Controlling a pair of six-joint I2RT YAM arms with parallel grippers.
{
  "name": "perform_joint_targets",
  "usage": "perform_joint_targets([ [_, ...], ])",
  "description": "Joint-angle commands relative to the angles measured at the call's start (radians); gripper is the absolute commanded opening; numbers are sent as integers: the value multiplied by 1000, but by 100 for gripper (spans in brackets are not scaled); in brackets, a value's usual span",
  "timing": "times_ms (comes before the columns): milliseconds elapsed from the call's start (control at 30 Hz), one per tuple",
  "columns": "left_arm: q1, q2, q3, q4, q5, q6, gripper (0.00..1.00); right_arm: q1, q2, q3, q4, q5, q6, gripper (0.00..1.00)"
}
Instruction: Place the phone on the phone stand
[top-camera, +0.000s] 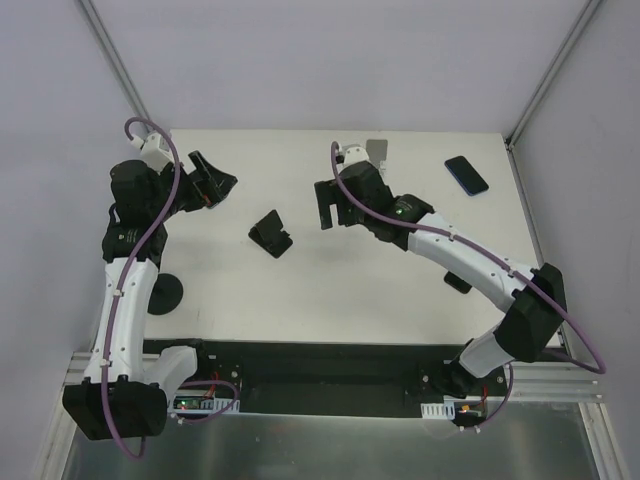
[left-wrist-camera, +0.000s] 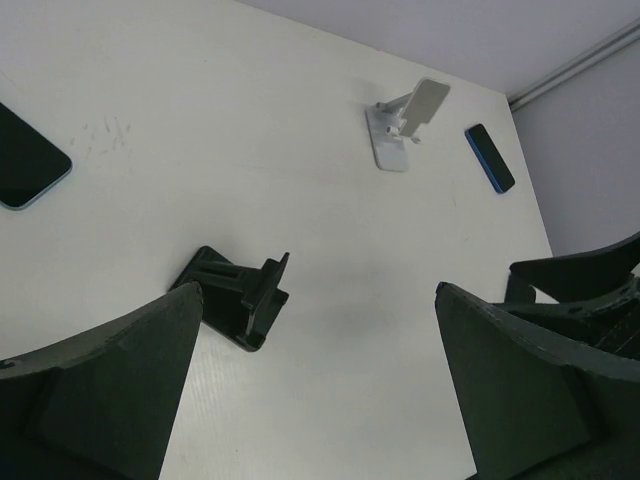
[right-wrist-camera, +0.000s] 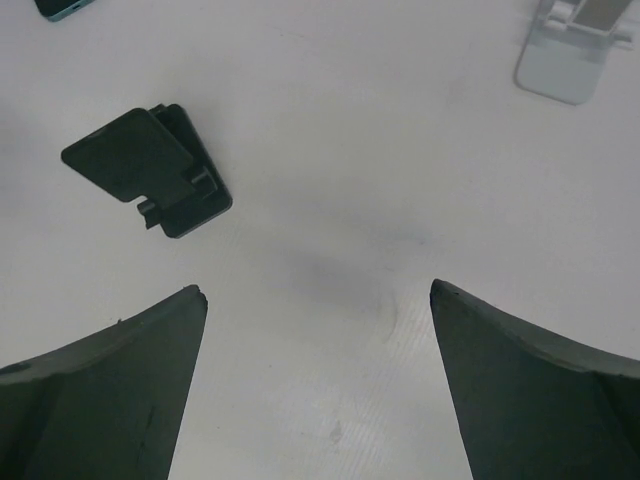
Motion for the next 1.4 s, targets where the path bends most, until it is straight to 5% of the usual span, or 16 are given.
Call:
perform_joint_targets([
  [0, -2, 9, 4, 37, 51, -19, 99, 50, -57, -31, 176, -55, 9, 96],
  [167, -17, -34, -2, 19, -45, 0, 99, 82, -18, -46, 442, -291, 70, 96],
  [400, -19, -201, 88, -420, -468, -60, 99, 143, 108, 113, 429, -212, 38, 96],
  [633, -17, -405, 75, -727, -672, -35, 99, 199, 125, 40, 429, -46, 8, 96],
  [767, -29, -370, 43, -931, -864, -142, 99, 199, 93, -66, 466, -63, -132, 96],
  [1000, -28, -372, -39, -878, -1054, -210, 99, 200, 72, -160, 523, -37, -262, 96],
  [1100, -28, -311, -72, -717, -961, -82, 99, 199, 73, -172, 535, -40, -294, 96],
  [1367, -15, -131, -97, -604, -952, -3, 99, 195, 33, -232, 578, -72, -344, 96],
])
